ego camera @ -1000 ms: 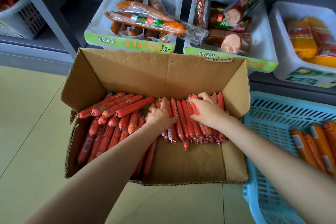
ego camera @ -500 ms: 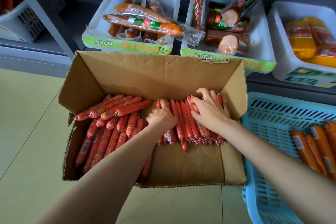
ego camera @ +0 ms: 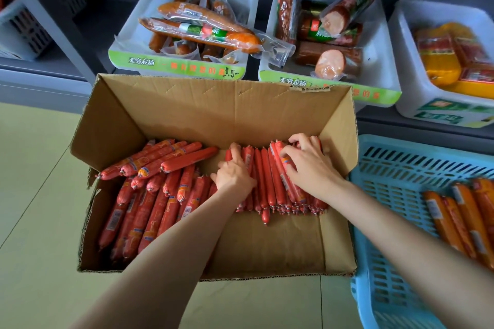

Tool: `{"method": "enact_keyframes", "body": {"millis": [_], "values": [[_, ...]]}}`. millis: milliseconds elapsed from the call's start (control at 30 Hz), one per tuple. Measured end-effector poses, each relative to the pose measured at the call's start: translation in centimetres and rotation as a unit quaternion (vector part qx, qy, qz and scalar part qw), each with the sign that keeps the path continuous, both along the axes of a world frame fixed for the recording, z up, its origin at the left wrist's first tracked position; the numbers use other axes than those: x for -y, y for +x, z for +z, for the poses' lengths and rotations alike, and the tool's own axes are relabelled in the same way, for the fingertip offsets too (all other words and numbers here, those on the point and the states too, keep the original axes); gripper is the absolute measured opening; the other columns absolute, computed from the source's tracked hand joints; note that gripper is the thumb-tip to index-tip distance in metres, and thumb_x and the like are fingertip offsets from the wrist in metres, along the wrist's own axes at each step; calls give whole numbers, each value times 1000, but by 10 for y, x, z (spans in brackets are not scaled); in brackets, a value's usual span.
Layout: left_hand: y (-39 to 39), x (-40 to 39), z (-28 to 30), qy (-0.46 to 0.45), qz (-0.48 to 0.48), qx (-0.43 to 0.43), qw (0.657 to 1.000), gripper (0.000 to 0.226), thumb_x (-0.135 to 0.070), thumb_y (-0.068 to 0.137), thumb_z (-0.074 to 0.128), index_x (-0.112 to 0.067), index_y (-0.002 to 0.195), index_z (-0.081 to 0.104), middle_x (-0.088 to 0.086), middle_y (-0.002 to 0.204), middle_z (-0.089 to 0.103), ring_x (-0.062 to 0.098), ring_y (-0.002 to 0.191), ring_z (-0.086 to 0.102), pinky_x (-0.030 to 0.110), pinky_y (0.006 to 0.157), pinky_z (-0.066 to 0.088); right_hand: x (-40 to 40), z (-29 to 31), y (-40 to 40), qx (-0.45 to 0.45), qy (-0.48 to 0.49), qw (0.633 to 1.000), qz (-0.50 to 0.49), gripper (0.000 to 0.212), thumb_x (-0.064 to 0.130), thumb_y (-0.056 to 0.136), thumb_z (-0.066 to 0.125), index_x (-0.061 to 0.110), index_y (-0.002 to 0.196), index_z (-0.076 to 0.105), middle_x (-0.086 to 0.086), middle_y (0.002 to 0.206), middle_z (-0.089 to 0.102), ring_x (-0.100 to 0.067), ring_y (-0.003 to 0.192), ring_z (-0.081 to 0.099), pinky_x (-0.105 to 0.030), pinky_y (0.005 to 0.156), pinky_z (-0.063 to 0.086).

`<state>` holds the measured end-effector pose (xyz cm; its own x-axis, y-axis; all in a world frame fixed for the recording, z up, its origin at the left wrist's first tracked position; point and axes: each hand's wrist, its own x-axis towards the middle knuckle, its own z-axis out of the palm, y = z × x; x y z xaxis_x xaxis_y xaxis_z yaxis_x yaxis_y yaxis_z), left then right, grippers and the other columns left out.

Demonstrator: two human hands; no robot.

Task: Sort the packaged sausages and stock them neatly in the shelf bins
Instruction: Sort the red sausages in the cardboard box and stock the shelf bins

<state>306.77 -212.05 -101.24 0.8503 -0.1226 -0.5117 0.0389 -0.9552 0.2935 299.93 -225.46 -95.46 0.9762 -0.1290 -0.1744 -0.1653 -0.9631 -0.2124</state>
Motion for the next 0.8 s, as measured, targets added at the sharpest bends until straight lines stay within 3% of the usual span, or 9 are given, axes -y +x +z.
{"method": "enact_keyframes", "body": {"millis": [267,467,567,667,800], "values": [[1,-10,1,-74,4,47,996,98,-20,75,69,-25,147,3,14,122,57,34,110,56,43,94,44,0,0,2,-6,4,1000,-11,24,15,95,43,20,114,56,-1,136,32,-21,123,30,-50,104,33],[-23,-11,32,-272,5,107,956,93,-18,73,68,-30,146,12,11,117,56,31,104,55,36,90,44,1,7,9,5,75,996,-38,34,3,92,41,17,117,59,-1,133,36,-20,124,33,-44,104,34],[-39,1,43,-349,24,40,936,91,-16,75,69,-27,146,13,4,118,57,24,107,56,29,91,45,5,17,15,7,107,993,-58,38,-4,90,38,12,115,61,-4,130,42,-20,122,42,-34,108,30],[-35,17,42,-392,104,-33,913,91,-18,80,67,-26,148,7,5,119,57,23,107,57,28,89,45,8,26,17,2,109,991,-80,40,-7,89,37,11,113,63,-6,126,48,-23,115,51,-40,102,39],[-30,37,40,-409,139,-59,900,95,-19,82,67,-27,148,-1,13,127,51,26,108,56,30,89,47,13,35,14,9,94,991,-94,40,-9,89,37,7,117,61,-8,128,48,-22,115,51,-35,102,41]]}}
